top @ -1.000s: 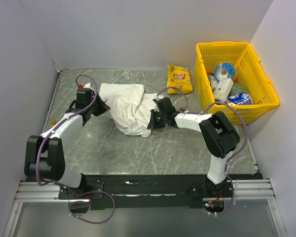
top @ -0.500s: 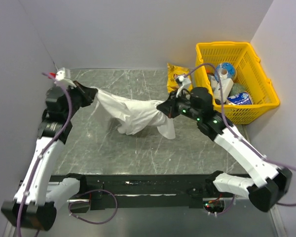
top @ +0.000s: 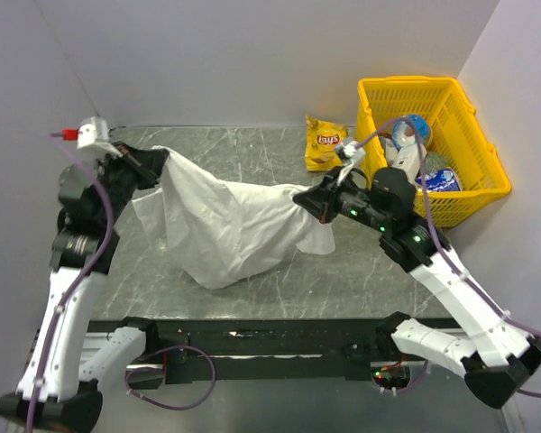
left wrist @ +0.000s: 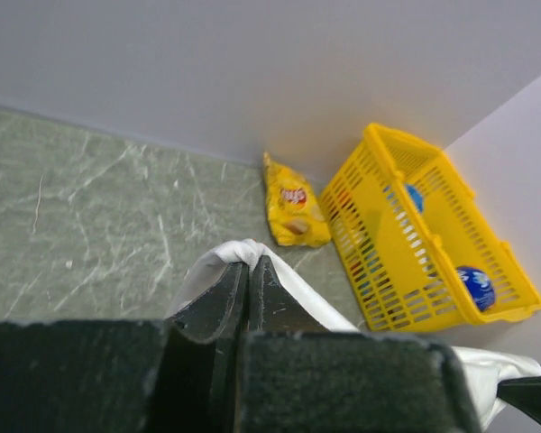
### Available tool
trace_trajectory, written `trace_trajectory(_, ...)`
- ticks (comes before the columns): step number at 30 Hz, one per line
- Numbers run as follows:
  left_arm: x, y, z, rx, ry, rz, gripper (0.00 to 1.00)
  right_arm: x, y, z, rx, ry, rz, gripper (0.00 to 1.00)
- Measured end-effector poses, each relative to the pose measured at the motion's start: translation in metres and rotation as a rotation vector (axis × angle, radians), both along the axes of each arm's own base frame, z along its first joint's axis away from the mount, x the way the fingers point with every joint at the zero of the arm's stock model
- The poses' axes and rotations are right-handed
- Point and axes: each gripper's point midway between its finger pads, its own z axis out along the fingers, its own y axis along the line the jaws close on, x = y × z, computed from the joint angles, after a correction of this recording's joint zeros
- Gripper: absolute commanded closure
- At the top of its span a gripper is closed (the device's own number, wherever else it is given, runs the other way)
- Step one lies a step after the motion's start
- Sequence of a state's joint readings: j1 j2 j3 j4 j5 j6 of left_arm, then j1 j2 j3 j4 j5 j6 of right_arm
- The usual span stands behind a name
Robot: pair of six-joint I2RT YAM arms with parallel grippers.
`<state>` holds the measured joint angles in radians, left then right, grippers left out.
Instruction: Pin the brooch onto the clothing
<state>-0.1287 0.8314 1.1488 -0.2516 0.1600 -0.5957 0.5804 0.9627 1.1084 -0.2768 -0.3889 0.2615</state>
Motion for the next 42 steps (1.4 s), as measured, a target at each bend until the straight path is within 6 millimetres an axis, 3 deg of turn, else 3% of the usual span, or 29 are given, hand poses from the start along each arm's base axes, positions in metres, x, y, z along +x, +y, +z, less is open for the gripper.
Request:
trace_trajectory(5, 0.058, -0.007, -0.064, 0.025, 0.204, 0.005, 0.99, 0.049, 0.014, -0.051, -0.094, 0.091, -0.061, 0.95)
trace_trajectory(8, 0.091, -0.007, -0.122, 0.047, 0.366, 0.027, 0.98, 0.097, 0.017, -0.123, -0.182, 0.243, -0.11, 0.94)
trace_trajectory(10, 0.107, -0.004, -0.152, 0.059, 0.442, 0.056, 0.98, 0.121, 0.011, -0.168, -0.237, 0.348, -0.15, 0.76)
trace_trajectory(12, 0.118, -0.002, -0.175, 0.065, 0.5, 0.079, 0.91, 0.142, 0.008, -0.193, -0.264, 0.408, -0.18, 0.48)
trace_trajectory(13, 0.122, -0.001, -0.185, 0.066, 0.525, 0.087, 0.83, 0.156, 0.008, -0.197, -0.272, 0.415, -0.198, 0.38)
trace_trajectory(14, 0.128, 0.0, -0.193, 0.067, 0.546, 0.093, 0.56, 0.171, 0.008, -0.196, -0.273, 0.405, -0.22, 0.19)
trace_trajectory(17, 0.147, -0.001, -0.203, 0.066, 0.566, 0.094, 0.18, 0.202, 0.011, -0.17, -0.259, 0.325, -0.256, 0.01)
trace_trajectory(20, 0.158, -0.002, -0.2, 0.063, 0.553, 0.092, 0.09, 0.214, 0.014, -0.128, -0.235, 0.204, -0.276, 0.01)
trace_trajectory(22, 0.159, -0.001, -0.194, 0.06, 0.534, 0.093, 0.09, 0.206, 0.015, -0.109, -0.233, 0.157, -0.281, 0.0)
trace_trajectory(25, 0.149, 0.0, -0.187, 0.059, 0.502, 0.091, 0.11, 0.177, 0.018, -0.097, -0.233, 0.125, -0.264, 0.01)
trace_trajectory(27, 0.131, -0.002, -0.187, 0.07, 0.49, 0.081, 0.12, 0.153, 0.015, -0.107, -0.238, 0.145, -0.253, 0.0)
trace_trajectory(29, 0.113, -0.013, -0.186, 0.093, 0.481, 0.051, 0.16, 0.131, 0.006, -0.13, -0.251, 0.198, -0.262, 0.0)
trace_trajectory(32, 0.082, -0.062, -0.184, 0.148, 0.451, -0.069, 0.2, 0.108, -0.018, -0.171, -0.283, 0.313, -0.315, 0.0)
trace_trajectory(35, 0.05, -0.117, -0.195, 0.208, 0.45, -0.206, 0.19, 0.095, -0.037, -0.196, -0.304, 0.404, -0.373, 0.0)
trace_trajectory(40, -0.004, -0.187, -0.238, 0.357, 0.503, -0.337, 0.2, 0.095, -0.06, -0.19, -0.277, 0.438, -0.454, 0.0)
trace_trajectory(42, -0.02, -0.206, -0.259, 0.422, 0.529, -0.365, 0.2, 0.097, -0.069, -0.184, -0.258, 0.436, -0.484, 0.0)
